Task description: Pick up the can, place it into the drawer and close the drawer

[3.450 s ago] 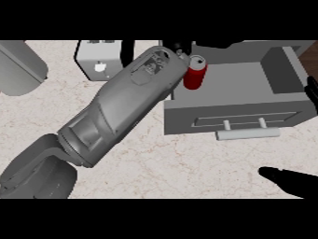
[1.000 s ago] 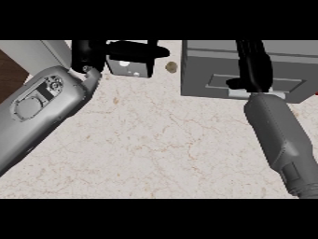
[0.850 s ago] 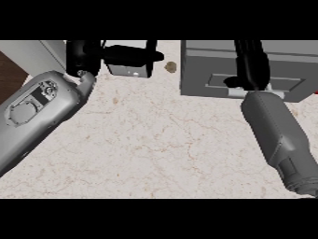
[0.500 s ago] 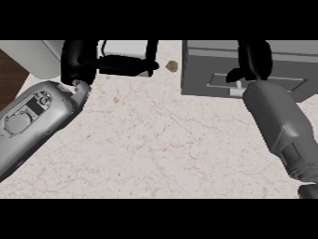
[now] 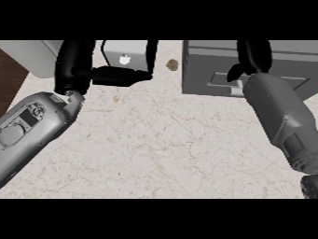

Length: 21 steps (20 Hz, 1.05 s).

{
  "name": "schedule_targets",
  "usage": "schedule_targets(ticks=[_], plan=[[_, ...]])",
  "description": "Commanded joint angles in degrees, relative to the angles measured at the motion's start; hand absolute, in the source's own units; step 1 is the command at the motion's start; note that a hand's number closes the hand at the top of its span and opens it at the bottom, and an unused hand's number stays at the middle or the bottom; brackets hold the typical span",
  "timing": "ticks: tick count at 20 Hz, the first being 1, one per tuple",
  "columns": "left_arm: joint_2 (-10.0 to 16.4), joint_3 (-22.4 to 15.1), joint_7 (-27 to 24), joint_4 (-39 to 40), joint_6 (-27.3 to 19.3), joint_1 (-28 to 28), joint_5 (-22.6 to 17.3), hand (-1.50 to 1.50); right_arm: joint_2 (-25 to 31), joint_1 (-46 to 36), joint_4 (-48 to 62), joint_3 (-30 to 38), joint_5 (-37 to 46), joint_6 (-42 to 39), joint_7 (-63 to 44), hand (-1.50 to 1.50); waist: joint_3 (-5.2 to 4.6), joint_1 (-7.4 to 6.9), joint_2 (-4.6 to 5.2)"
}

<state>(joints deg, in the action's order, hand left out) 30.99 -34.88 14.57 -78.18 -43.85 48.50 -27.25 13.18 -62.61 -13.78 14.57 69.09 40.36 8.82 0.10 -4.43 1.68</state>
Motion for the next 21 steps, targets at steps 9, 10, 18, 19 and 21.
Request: schedule_targets(ticks=[9, 10, 18, 19, 21], plan=[[0.08, 0.05, -3.11, -3.47, -0.63, -7.68, 1.11, -1.50, -4.86, -4.08, -3.70, 14.67, -18.04, -4.74, 14.61, -1.50, 0.14, -0.62, -0.49], [0.99, 1.49, -2.46, -2.28, 1.01, -5.54, 0.57, -1.50, -5.73, -6.24, -3.50, 14.90, -18.49, -6.60, 14.08, -1.50, 0.09, 0.17, -0.50], [2.20, 4.22, -3.18, -2.03, 1.26, -8.23, 0.65, -1.50, -7.81, -5.17, -4.68, 24.47, -30.22, -12.37, 21.37, -1.50, 0.03, 1.64, -0.57], [1.37, 4.24, -4.23, -2.95, 2.42, -10.04, 0.26, -1.50, -7.39, -5.55, -4.02, 24.00, -29.94, -13.45, 20.53, -1.50, -0.04, 1.99, -0.81], [-0.25, 3.65, -3.70, -2.71, 0.56, -10.09, 1.69, -1.50, -6.42, -7.77, -3.68, 24.16, -30.42, -14.95, 19.48, -1.50, -0.04, 2.10, -0.88]])
